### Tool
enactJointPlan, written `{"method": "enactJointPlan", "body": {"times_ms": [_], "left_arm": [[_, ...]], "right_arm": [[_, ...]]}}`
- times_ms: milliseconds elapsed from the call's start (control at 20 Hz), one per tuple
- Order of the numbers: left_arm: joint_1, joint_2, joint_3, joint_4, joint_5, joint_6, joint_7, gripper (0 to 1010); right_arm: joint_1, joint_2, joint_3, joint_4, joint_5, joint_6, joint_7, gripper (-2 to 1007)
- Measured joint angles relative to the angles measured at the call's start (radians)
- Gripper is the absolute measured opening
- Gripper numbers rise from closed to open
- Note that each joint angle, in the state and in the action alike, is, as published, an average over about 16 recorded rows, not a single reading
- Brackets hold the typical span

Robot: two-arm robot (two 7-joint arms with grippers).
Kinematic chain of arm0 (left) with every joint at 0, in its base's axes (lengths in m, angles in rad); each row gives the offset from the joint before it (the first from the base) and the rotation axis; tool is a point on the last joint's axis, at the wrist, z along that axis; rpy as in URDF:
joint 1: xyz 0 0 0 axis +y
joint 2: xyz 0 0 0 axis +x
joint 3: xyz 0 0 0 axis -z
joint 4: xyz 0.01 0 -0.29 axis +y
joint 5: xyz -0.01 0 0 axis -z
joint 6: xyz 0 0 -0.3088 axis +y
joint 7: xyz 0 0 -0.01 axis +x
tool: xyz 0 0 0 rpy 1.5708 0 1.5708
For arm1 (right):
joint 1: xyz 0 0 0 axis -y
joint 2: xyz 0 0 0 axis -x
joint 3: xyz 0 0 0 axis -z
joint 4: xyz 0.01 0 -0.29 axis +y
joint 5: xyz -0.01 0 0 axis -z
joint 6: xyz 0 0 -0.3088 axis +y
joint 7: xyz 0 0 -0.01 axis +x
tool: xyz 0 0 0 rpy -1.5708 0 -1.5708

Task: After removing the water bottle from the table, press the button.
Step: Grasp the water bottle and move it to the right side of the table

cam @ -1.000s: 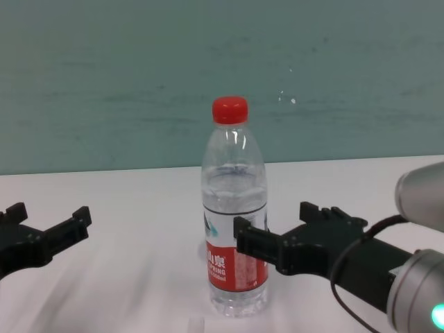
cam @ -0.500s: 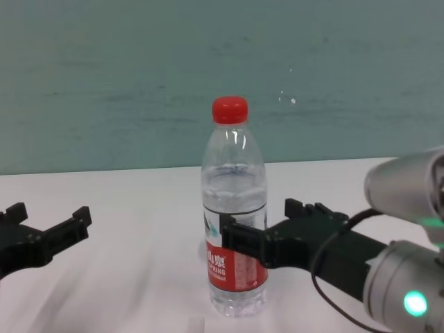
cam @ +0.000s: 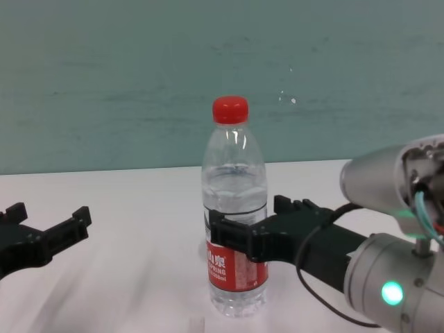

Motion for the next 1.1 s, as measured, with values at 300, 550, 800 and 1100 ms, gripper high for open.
{"method": "enactJointPlan", "body": {"times_ms": [300,550,800,1100], "left_arm": [[0.000,0.000,0.000,0.000,0.000,0.000,0.000,1003],[0.000,0.000,0.000,0.000,0.000,0.000,0.000,1003],[0.000,0.000,0.000,0.000,0.000,0.000,0.000,1003],[0.000,0.000,0.000,0.000,0.000,0.000,0.000,1003]], "right_arm": [[0.027,-0.012,-0.006,0.030,-0.003,0.002,0.001,1002],[0.049,-0.021,-0.010,0.056,-0.005,0.002,0.003,1002],[0.066,-0.027,-0.013,0.076,-0.007,0.001,0.004,1002],[0.075,-0.030,-0.014,0.088,-0.008,-0.001,0.003,1002]]}}
